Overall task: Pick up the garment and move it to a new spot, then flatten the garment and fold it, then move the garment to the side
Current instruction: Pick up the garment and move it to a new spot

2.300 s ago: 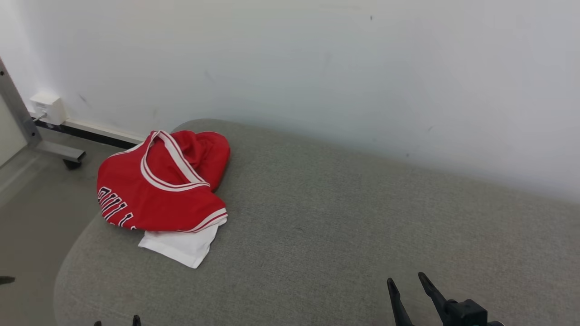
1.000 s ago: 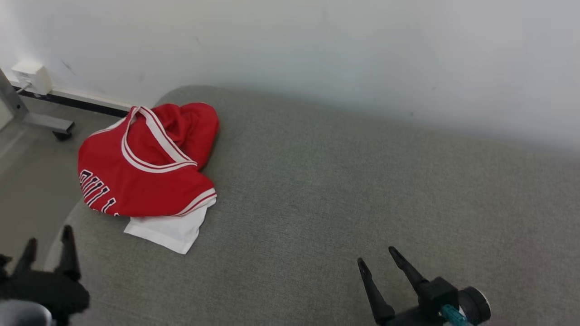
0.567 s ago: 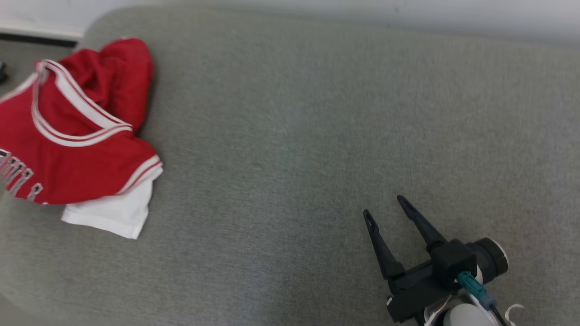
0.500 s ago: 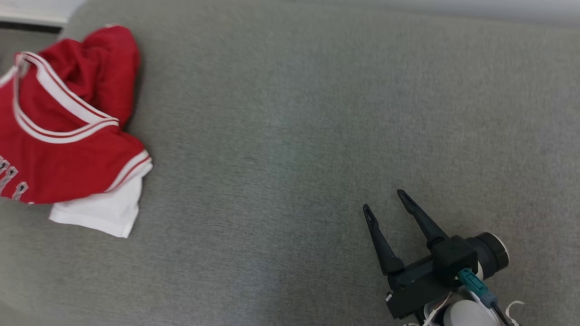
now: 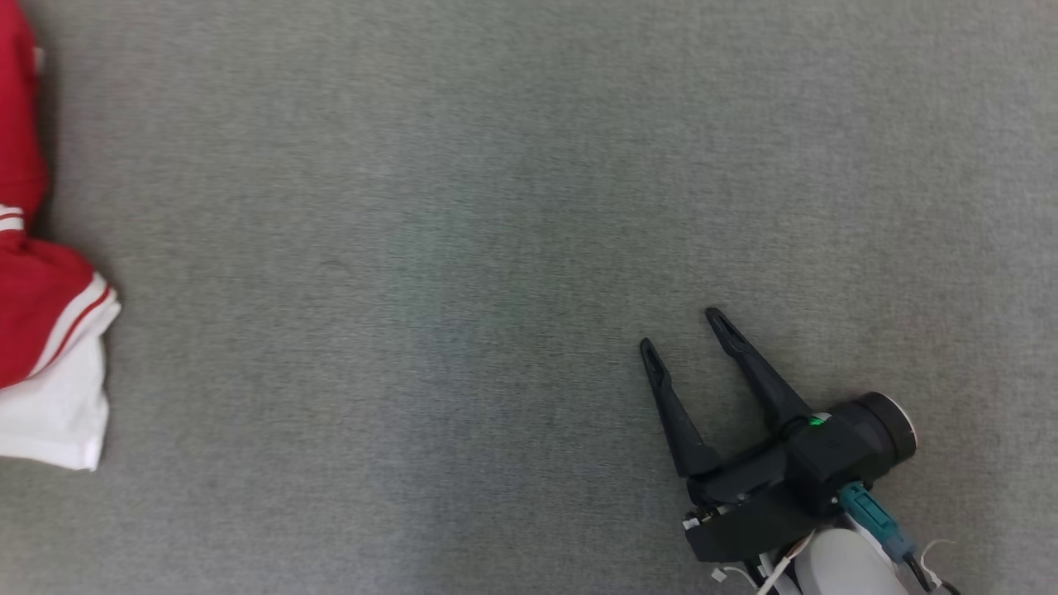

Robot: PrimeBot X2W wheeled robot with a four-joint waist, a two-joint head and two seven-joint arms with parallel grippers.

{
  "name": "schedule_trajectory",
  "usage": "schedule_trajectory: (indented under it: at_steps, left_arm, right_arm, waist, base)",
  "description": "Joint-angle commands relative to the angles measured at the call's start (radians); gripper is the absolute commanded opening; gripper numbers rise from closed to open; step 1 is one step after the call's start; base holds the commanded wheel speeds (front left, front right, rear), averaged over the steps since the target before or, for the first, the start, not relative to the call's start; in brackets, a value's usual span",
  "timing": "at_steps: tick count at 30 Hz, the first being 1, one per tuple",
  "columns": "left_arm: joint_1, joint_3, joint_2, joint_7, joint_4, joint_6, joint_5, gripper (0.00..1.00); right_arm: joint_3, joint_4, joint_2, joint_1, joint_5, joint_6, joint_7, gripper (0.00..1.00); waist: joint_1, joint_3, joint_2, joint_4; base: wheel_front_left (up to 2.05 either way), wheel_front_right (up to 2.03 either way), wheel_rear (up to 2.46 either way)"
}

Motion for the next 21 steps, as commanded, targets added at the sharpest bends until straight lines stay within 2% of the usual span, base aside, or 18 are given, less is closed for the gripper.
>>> schedule_trajectory:
  at_steps: [1, 6, 7, 8, 9, 21]
  left_arm:
    - [0.011, 0.001, 0.008, -0.007, 0.002, 0.003, 0.001, 1.0]
    - [0.034, -0.011, 0.022, -0.015, 0.02, 0.017, 0.028, 1.0]
    - [0.041, -0.017, 0.026, -0.017, 0.025, 0.018, 0.038, 0.93]
    - [0.043, -0.022, 0.028, -0.024, 0.027, 0.02, 0.047, 0.44]
    - [0.045, -0.026, 0.03, -0.033, 0.029, 0.021, 0.053, 0.0]
    - [0.05, -0.045, 0.117, -0.097, -0.026, -0.061, 0.074, 0.0]
  right_arm:
    - [-0.024, 0.058, -0.024, 0.023, 0.008, -0.005, 0.02, 1.0]
    - [-0.013, 0.071, -0.026, 0.024, 0.015, -0.005, 0.018, 1.0]
    - [-0.011, 0.073, -0.027, 0.024, 0.015, -0.005, 0.018, 1.0]
    - [-0.01, 0.078, -0.028, 0.024, 0.015, -0.005, 0.018, 1.0]
    - [-0.01, 0.082, -0.028, 0.025, 0.017, -0.006, 0.019, 1.0]
    - [0.05, 0.125, 0.012, 0.029, 0.05, -0.004, -0.014, 1.0]
  waist:
    - [0.0001, 0.028, 0.0002, -0.03]
    - [0.0001, 0.025, 0.0002, -0.036]
    - [0.0001, 0.024, 0.0002, -0.036]
    - [0.0001, 0.021, 0.0002, -0.036]
    - [0.0001, 0.017, 0.0002, -0.036]
    - [0.0001, -0.163, 0.0002, -0.016]
  base:
    - [0.0, 0.0, 0.0]
    - [0.0, 0.0, 0.0]
    - [0.0, 0.0, 0.0]
    - [0.0, 0.0, 0.0]
    - [0.0, 0.0, 0.0]
    - [0.0, 0.0, 0.0]
